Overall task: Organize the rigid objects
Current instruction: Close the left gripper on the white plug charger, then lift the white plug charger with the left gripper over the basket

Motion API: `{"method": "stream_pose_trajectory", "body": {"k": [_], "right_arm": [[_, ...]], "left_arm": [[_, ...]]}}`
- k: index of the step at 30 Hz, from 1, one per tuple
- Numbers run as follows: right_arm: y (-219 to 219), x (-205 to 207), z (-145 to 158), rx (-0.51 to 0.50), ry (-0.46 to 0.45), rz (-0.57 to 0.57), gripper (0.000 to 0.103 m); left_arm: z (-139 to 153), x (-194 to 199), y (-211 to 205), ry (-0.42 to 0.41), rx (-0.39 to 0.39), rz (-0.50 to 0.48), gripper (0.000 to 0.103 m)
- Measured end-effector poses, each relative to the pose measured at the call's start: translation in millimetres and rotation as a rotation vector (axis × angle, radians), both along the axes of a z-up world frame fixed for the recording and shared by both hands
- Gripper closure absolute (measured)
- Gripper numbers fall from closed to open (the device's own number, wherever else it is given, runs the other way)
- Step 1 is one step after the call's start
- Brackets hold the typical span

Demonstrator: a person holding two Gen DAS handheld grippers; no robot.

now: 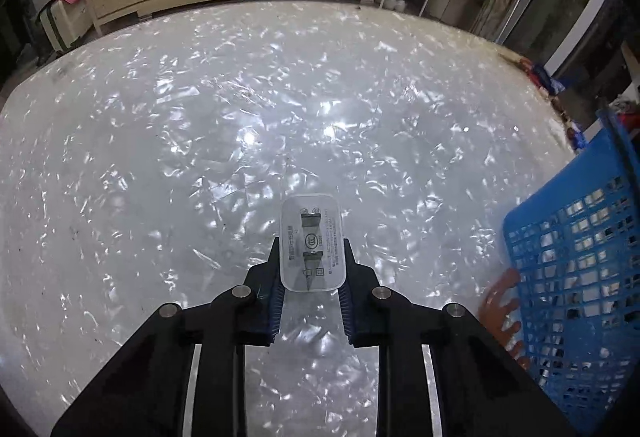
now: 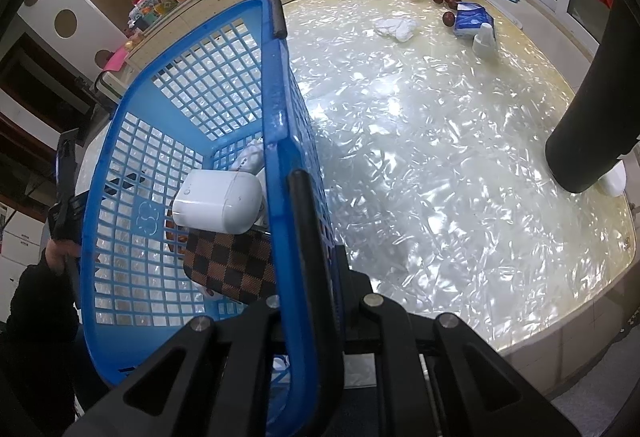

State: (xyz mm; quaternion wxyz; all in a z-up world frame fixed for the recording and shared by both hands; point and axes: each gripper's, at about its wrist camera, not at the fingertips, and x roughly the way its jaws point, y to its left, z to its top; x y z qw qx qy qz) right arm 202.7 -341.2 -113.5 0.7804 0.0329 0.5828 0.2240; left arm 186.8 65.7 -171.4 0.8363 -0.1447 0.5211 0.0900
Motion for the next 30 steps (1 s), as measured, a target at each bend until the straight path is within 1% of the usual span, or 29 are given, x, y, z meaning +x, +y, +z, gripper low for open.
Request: {"method": "stream_pose_trajectory", "body": {"k": [3, 6, 12, 16, 19, 26, 30], "right_arm": [[-0.1, 0.1, -0.2, -0.002, 0.0, -0.001, 0.095], [0.1, 0.2, -0.2, -0.006, 0.0, 0.001, 0.095], [1.1, 0.1, 0.0, -0.022, -0.001, 0.002, 0.095], [2.8, -0.2, 0.0, -0.041, -0.001, 0.002, 0.095], [3.7, -0.4, 0.1, -0.052, -0.002, -0.002, 0.095], [5.4, -0.7, -0.1, -0.066, -0.003, -0.01, 0.096], [4.9, -1.0, -0.2, -0.067, -0.003, -0.009, 0.096]], "left_arm": [[10.7, -9.2, 2.1, -0.013, -0.006, -0.014, 0.077], [25.8, -21.0, -1.6, -0.025, -0.002, -0.05, 0.077], [61.0, -53.1, -14.8, -0.047, 0.073, -0.166, 0.077], [81.6, -74.0, -22.9, -0.061, 0.075, -0.236, 0.077], [98.9, -87.2, -36.3, -0.072, 0.103, -0.285, 0.077], [138.9, -104.8, -86.7, -0.138, 0.095, -0.453, 0.077], [151.8, -104.7, -118.8, -0.159, 0.071, -0.548, 0.077]]}}
